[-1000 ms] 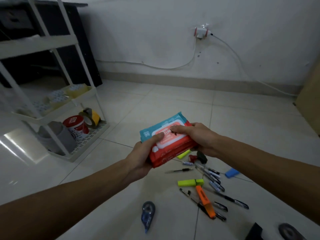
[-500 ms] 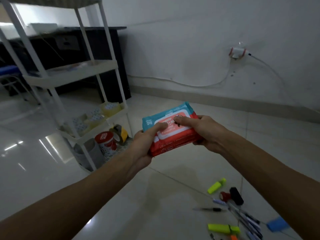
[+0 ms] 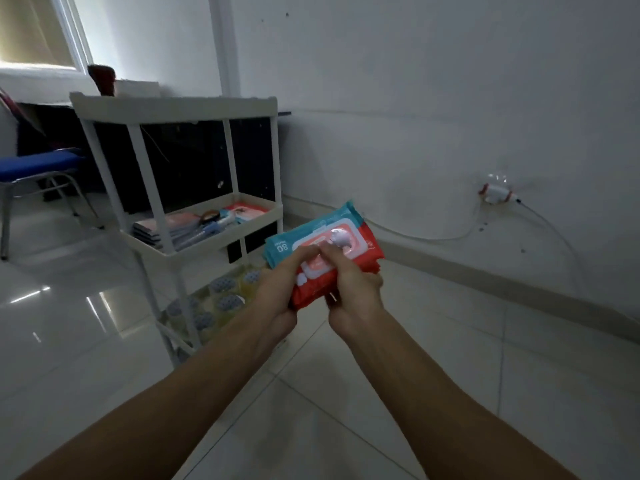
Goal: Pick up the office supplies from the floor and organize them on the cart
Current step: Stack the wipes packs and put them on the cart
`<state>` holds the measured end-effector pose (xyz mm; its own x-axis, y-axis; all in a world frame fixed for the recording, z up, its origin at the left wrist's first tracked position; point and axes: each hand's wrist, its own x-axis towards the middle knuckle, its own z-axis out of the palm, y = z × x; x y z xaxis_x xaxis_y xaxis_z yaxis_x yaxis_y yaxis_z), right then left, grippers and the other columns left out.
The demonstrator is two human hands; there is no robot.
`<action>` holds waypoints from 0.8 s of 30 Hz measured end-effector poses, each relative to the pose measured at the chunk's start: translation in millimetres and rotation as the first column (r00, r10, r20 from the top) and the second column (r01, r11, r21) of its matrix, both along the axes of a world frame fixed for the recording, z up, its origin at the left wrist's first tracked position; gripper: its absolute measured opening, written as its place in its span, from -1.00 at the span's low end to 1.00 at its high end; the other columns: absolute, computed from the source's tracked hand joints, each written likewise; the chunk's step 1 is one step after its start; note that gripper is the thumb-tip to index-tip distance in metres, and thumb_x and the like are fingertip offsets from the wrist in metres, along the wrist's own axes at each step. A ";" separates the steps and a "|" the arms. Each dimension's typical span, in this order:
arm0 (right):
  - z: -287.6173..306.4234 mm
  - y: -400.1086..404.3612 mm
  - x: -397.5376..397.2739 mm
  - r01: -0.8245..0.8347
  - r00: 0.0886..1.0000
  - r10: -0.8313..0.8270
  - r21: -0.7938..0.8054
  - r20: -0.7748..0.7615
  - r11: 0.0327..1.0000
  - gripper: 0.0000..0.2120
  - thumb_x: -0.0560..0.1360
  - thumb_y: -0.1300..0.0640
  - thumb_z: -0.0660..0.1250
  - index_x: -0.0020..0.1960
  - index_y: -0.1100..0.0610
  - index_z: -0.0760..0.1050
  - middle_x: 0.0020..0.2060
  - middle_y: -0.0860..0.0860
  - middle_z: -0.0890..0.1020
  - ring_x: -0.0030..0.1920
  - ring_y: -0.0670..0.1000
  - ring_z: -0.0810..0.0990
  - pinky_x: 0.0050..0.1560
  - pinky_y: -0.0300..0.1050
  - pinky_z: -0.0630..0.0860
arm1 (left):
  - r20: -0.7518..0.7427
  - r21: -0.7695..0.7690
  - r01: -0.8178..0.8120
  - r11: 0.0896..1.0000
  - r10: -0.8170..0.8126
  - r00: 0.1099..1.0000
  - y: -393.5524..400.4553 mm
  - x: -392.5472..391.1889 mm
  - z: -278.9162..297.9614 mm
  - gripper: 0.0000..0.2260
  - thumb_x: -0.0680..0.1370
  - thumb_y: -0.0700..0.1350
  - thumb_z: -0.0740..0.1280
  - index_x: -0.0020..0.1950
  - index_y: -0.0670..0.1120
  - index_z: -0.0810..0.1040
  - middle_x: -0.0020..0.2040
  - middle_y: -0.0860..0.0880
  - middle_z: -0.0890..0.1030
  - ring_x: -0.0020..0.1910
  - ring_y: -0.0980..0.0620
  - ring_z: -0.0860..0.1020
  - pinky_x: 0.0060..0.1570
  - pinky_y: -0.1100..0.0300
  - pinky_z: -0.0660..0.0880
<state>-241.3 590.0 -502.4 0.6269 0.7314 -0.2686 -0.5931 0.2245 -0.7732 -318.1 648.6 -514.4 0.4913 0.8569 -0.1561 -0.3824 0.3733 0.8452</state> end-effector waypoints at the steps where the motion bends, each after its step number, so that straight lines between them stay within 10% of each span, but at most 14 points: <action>1: 9.1 7.3 -3.5 -0.017 1.000 0.018 -0.025 0.023 1.000 -0.15 0.29 0.16 0.62 0.41 0.07 0.20 0.13 0.11 0.61 0.04 0.09 0.66 0.15 0.13 0.59 | 0.010 0.005 -0.030 1.000 0.030 0.999 5.8 -1.9 4.8 -0.34 0.31 -0.05 0.59 0.35 -0.12 0.45 0.07 -0.15 0.70 0.01 -0.11 0.70 0.09 -0.06 0.61; 6: 48.3 38.8 -0.7 -0.124 0.984 0.132 -0.076 0.120 0.989 -0.27 0.33 0.17 0.59 0.38 0.06 0.29 0.07 0.10 0.65 0.01 0.12 0.68 -0.08 0.09 0.63 | 0.048 0.097 -0.064 0.993 0.059 0.997 37.9 -21.0 25.1 -0.43 0.45 0.04 0.48 0.41 -0.05 0.43 0.14 -0.11 0.68 0.08 -0.11 0.68 0.10 -0.07 0.60; 11: 85.4 74.6 27.1 -0.384 0.862 0.455 -0.299 0.224 0.874 -0.56 0.39 0.17 0.54 0.22 0.15 0.51 -0.02 0.14 0.72 0.01 0.16 0.71 0.10 0.16 0.61 | 0.025 -0.005 0.025 1.000 -0.025 0.999 99.3 -56.4 40.2 -0.39 0.47 0.32 0.33 0.34 -0.08 0.49 0.19 -0.20 0.64 0.17 -0.24 0.61 0.17 -0.17 0.53; 17: 113.4 138.4 54.6 -0.544 0.616 0.712 -0.473 0.337 0.694 -0.60 0.44 0.07 0.50 0.22 0.18 0.54 0.04 0.17 0.71 0.01 0.16 0.70 0.10 0.10 0.62 | -0.221 0.052 0.239 0.970 -0.222 0.950 152.4 -39.2 73.1 -0.48 0.38 0.08 0.51 0.27 -0.13 0.56 0.12 -0.21 0.67 0.15 -0.23 0.63 0.26 -0.16 0.50; 24: 114.8 205.9 65.4 -0.387 0.772 0.520 -0.377 0.366 0.841 -0.55 0.47 -0.17 0.43 0.14 0.17 0.50 0.01 0.18 0.67 -0.06 0.13 0.68 0.03 0.09 0.61 | -0.063 -0.104 0.040 0.994 -0.047 0.997 217.1 -9.3 81.4 -0.65 0.51 0.02 0.33 0.24 -0.11 0.59 0.09 -0.22 0.69 0.05 -0.18 0.65 0.07 -0.08 0.58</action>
<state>-175.8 796.0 -387.6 0.3358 0.9010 -0.2747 -0.1548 -0.2348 -0.9596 -327.4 865.7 -433.0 0.5137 0.8127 -0.2750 -0.3089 0.4742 0.8245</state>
